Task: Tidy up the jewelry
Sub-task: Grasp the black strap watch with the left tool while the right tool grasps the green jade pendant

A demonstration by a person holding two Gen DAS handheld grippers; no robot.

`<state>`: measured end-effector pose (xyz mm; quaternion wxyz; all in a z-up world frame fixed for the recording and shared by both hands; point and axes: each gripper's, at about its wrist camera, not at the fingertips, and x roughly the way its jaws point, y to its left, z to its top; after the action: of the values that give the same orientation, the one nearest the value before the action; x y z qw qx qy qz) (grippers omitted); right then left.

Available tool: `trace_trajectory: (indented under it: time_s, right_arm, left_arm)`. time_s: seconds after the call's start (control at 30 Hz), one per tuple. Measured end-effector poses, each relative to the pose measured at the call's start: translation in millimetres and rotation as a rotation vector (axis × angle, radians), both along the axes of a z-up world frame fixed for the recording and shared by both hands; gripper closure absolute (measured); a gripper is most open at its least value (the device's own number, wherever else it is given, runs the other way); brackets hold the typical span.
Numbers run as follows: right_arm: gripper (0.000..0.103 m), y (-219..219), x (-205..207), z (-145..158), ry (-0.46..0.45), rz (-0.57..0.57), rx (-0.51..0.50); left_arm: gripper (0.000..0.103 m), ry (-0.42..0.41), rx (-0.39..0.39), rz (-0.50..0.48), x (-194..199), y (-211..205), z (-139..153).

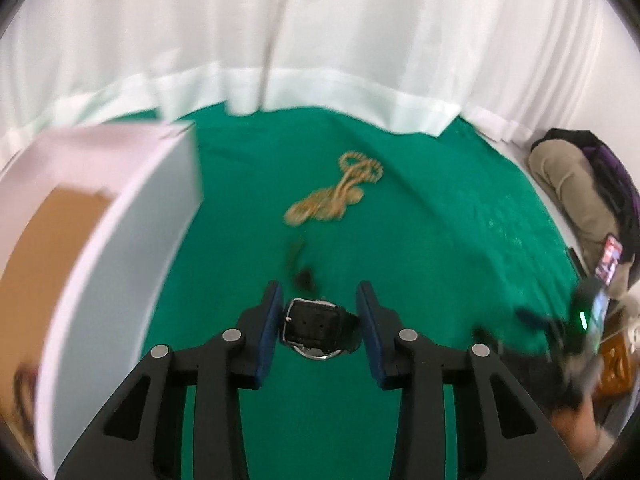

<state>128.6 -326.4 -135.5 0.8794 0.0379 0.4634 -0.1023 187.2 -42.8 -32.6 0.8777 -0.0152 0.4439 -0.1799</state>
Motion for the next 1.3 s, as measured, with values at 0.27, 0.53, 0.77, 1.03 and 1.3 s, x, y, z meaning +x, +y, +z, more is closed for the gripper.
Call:
trace_trajectory:
  time_s: [0.27, 0.53, 0.77, 1.03, 1.3]
  right_arm:
    - [0.005, 15, 22, 31, 0.151, 0.106, 0.122]
    - [0.044, 118, 113, 59, 0.185, 0.337, 0.410]
    - [0.053, 184, 149, 23, 0.233, 0.399, 0.196]
    - [0.091, 164, 131, 33, 0.134, 0.374, 0.250]
    - [0.092, 134, 84, 79, 0.028, 0.401, 0.302]
  left_arm:
    - [0.070, 0.041, -0.020, 0.098, -68, 71, -7]
    - [0.090, 0.057, -0.054, 0.077, -71, 78, -16]
    - [0.040, 0.022, -0.019, 0.103, -94, 103, -11]
    - [0.042, 0.061, 0.008, 0.048, -109, 95, -38]
    - [0.042, 0.034, 0.051, 0.040, -104, 63, -47]
